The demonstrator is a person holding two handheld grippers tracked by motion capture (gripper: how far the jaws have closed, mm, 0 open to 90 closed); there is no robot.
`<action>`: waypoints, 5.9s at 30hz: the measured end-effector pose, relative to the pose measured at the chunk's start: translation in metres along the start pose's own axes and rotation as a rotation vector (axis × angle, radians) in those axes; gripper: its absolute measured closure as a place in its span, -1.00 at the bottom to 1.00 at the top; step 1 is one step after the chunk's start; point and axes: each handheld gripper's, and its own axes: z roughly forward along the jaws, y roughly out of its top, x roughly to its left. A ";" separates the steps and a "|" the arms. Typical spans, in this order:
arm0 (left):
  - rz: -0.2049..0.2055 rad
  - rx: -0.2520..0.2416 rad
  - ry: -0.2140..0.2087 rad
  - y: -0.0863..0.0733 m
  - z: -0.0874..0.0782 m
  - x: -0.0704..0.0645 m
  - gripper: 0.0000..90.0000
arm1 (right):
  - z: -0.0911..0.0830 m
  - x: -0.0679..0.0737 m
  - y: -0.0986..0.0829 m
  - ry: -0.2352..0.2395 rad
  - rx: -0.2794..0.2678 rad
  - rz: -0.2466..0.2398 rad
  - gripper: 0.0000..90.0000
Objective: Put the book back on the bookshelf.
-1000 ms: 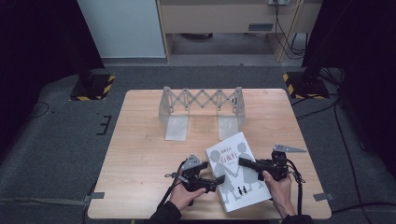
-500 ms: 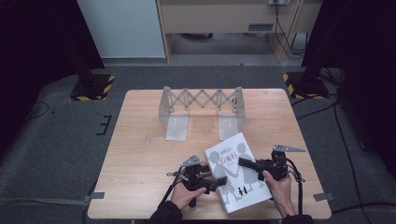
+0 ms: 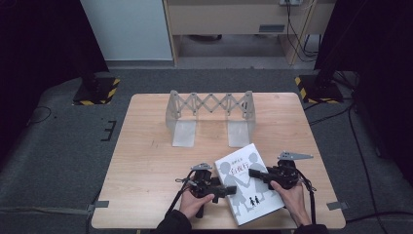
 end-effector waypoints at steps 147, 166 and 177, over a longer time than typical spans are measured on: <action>0.070 -0.285 0.024 0.055 -0.022 -0.016 -0.24 | -0.009 -0.007 -0.020 -0.059 -0.074 -0.085 -0.10; 0.060 -0.271 0.032 0.046 -0.025 -0.006 -0.14 | -0.001 -0.006 -0.019 -0.053 -0.072 -0.097 -0.09; 0.160 -0.316 0.031 0.063 -0.043 -0.027 0.05 | -0.001 -0.005 -0.009 -0.029 -0.170 -0.100 -0.03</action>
